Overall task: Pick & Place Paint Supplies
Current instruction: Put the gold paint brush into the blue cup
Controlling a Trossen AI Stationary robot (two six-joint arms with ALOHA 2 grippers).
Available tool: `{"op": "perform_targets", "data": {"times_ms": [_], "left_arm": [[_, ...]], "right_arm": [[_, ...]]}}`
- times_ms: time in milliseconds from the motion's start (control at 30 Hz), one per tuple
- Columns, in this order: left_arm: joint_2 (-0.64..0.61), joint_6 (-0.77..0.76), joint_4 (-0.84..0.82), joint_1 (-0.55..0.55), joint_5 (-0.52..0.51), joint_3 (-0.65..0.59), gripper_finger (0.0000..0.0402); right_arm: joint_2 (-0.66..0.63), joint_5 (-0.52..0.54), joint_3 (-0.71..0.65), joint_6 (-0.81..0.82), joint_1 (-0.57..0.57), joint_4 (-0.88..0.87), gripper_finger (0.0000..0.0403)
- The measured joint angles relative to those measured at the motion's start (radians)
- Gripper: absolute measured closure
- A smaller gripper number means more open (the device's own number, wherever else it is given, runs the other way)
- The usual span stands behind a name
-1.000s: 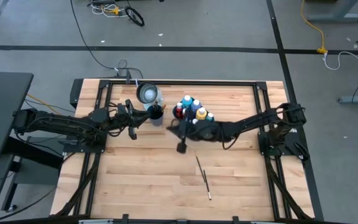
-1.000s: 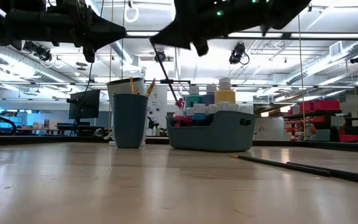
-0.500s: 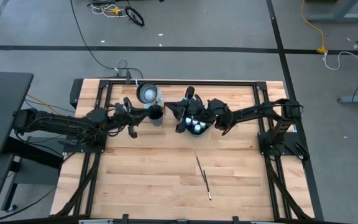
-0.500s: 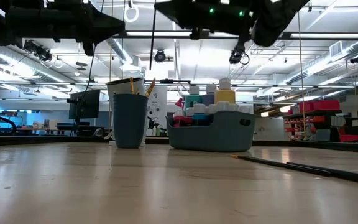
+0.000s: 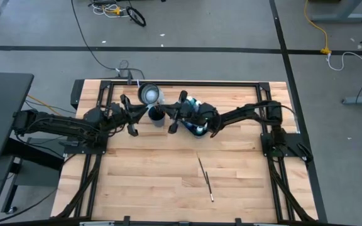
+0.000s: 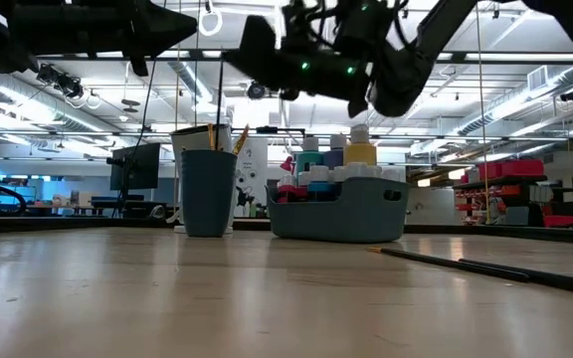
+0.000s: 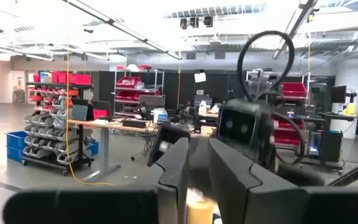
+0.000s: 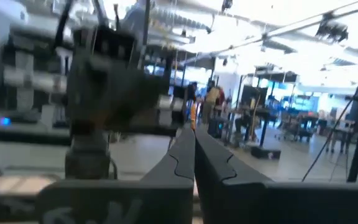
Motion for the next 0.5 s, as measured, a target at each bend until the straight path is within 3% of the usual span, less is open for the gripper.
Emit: {"op": "perform_targets", "data": {"times_ms": [500], "left_arm": [[0.000, -0.013, -0.042, 0.000, 0.008, 0.000, 0.0335]], "right_arm": [[0.043, 0.104, 0.020, 0.027, 0.000, -0.216, 0.0393]]}}
